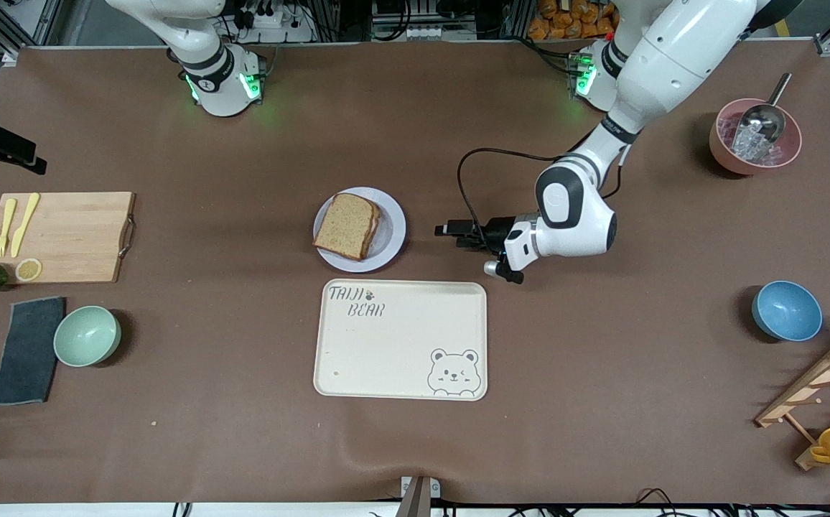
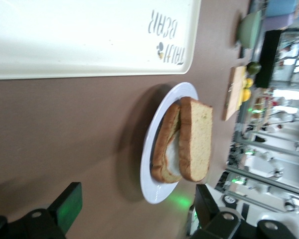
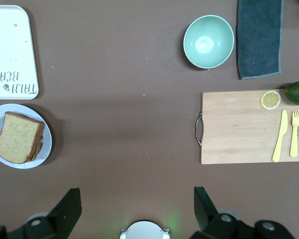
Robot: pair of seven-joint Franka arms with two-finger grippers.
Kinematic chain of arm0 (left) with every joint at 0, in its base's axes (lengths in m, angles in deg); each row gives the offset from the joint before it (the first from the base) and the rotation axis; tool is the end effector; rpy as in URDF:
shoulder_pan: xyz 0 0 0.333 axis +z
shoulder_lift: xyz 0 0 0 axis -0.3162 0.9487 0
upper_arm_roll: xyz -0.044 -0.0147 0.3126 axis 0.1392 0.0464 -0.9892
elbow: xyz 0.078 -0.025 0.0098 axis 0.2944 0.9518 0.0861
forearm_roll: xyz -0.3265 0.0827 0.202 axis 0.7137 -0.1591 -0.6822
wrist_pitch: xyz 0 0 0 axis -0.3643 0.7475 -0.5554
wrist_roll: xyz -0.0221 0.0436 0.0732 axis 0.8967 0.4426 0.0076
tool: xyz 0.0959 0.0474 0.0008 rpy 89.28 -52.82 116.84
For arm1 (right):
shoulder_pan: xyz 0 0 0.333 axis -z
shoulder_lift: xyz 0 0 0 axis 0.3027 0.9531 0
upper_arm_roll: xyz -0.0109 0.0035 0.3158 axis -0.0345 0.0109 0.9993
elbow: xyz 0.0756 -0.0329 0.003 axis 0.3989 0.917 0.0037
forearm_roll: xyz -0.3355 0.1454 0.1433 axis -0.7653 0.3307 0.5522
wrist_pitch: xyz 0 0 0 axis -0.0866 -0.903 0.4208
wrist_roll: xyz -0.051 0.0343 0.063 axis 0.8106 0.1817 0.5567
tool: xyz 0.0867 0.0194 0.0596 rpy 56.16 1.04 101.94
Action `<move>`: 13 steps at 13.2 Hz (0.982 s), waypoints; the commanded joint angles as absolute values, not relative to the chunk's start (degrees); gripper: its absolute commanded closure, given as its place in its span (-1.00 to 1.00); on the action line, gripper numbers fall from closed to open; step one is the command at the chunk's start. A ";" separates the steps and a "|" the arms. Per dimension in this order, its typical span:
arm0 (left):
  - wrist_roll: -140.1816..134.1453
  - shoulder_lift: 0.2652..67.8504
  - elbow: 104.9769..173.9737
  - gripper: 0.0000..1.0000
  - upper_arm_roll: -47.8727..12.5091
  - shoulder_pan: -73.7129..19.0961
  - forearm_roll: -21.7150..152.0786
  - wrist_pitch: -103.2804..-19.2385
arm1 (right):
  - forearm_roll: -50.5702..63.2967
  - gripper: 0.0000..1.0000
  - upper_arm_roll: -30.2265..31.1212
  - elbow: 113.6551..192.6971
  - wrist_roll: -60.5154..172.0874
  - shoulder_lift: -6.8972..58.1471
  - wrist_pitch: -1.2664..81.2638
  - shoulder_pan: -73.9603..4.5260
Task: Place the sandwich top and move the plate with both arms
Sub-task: 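Withdraw the right gripper while the left gripper reaches toward the plate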
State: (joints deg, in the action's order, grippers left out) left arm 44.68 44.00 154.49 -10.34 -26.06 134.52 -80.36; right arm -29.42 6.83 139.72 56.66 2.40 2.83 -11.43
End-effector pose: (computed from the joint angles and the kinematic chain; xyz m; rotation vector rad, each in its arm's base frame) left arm 0.4900 -0.3327 0.1658 2.0879 -0.0410 -0.2077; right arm 0.5322 -0.0464 0.6426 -3.1048 0.0253 0.1987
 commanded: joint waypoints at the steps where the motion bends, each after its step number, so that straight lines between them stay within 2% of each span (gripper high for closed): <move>1: 53.24 46.31 154.29 -1.00 -9.99 -26.61 142.30 -81.47 | -30.39 -1.00 6.87 140.99 56.07 0.58 2.51 -11.82; 7: 64.66 50.61 153.49 -0.88 -9.99 -30.82 153.89 -81.47 | -30.31 -1.00 6.86 140.64 57.74 -1.44 2.60 -11.82; 13: 72.25 54.14 150.34 -0.57 -9.99 -33.37 163.05 -81.38 | -30.57 -1.00 6.60 140.37 58.09 -1.18 4.35 -11.20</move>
State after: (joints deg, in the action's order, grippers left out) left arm 70.28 52.23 152.93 -10.01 -31.62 159.70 -80.65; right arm -29.71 6.45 139.73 56.97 -0.52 3.18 -11.39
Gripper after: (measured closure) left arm 0.194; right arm 0.000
